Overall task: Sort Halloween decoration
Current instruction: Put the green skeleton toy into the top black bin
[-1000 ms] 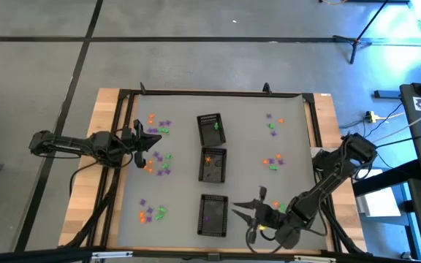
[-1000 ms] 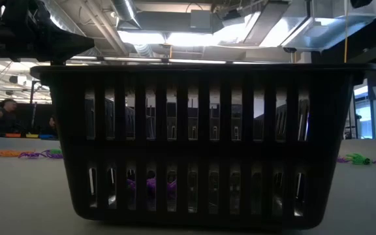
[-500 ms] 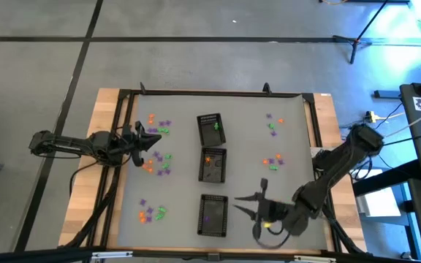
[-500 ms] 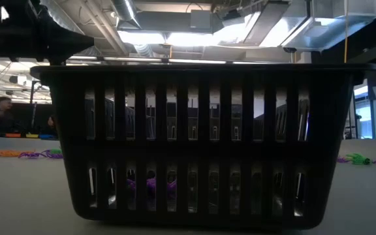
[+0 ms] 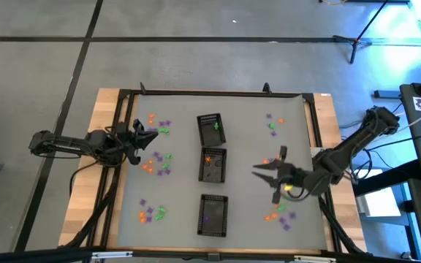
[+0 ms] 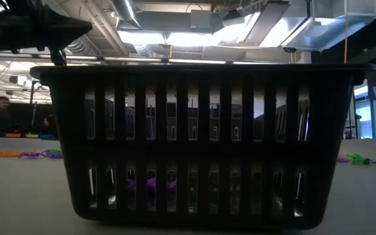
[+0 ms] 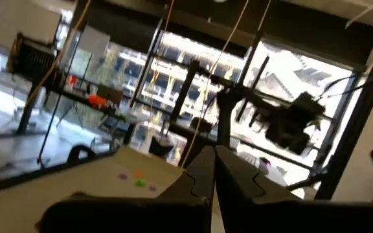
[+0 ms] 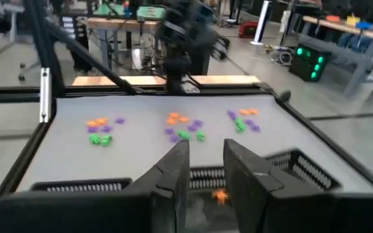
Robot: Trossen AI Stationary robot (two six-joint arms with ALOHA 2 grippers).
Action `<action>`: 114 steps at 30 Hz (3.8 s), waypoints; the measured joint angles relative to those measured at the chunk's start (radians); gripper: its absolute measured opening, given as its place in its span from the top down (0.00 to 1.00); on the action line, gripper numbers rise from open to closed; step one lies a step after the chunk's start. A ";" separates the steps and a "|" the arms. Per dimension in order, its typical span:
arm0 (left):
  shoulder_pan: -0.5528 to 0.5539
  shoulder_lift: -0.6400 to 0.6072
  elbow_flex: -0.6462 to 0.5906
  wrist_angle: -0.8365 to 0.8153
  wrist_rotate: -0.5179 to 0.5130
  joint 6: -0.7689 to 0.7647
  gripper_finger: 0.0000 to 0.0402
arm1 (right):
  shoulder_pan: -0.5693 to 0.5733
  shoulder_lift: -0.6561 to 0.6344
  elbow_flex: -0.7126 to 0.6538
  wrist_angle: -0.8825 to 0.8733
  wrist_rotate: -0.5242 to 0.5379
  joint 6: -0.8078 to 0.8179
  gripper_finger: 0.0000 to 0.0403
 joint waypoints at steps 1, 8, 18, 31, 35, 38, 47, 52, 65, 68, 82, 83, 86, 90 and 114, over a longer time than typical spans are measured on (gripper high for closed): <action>0.000 0.000 0.000 0.008 0.003 0.006 0.98 | -0.015 -0.044 -0.050 0.031 -0.012 0.001 0.77; 0.000 0.000 0.058 -0.075 0.092 0.077 0.98 | -0.185 -0.358 -0.346 0.284 -0.224 -0.139 0.77; 0.000 0.121 0.166 -0.440 0.038 -0.051 0.98 | -0.328 -0.591 -0.419 0.280 -0.269 -0.373 0.77; 0.000 0.319 0.167 -0.445 -0.083 -0.106 0.98 | -0.358 -0.612 -0.419 0.230 -0.155 -0.384 0.77; 0.000 0.377 0.167 -0.445 -0.132 -0.110 0.98 | -0.358 -0.612 -0.419 0.206 -0.155 -0.383 0.77; 0.012 0.410 0.169 -0.456 -0.139 -0.133 0.98 | -0.358 -0.612 -0.419 0.188 -0.155 -0.383 0.77; 0.171 0.564 0.307 -0.723 -0.156 -0.182 0.97 | -0.358 -0.611 -0.419 0.160 -0.155 -0.383 0.77; 0.268 0.683 0.416 -0.808 -0.112 -0.145 0.87 | -0.358 -0.611 -0.419 0.161 -0.155 -0.383 0.77; 0.446 0.970 0.538 -0.903 0.029 -0.022 0.64 | -0.358 -0.611 -0.419 0.162 -0.156 -0.383 0.77; 0.496 1.014 0.538 -0.902 0.087 0.025 0.63 | -0.358 -0.611 -0.419 0.163 -0.156 -0.385 0.77; 0.605 1.162 0.538 -0.839 0.134 0.138 0.63 | -0.358 -0.605 -0.418 0.189 -0.157 -0.415 0.77; 0.608 1.175 0.538 -0.835 0.134 0.139 0.63 | -0.358 -0.605 -0.418 0.191 -0.163 -0.415 0.77; 0.614 1.205 0.541 -0.827 0.135 0.139 0.63 | -0.358 -0.605 -0.418 0.193 -0.172 -0.415 0.77; 0.615 1.221 0.542 -0.816 0.134 0.138 0.63 | -0.358 -0.605 -0.418 0.192 -0.172 -0.415 0.77; 0.584 1.227 0.572 -0.737 0.194 0.105 1.00 | -0.358 -0.605 -0.418 0.193 -0.171 -0.414 0.77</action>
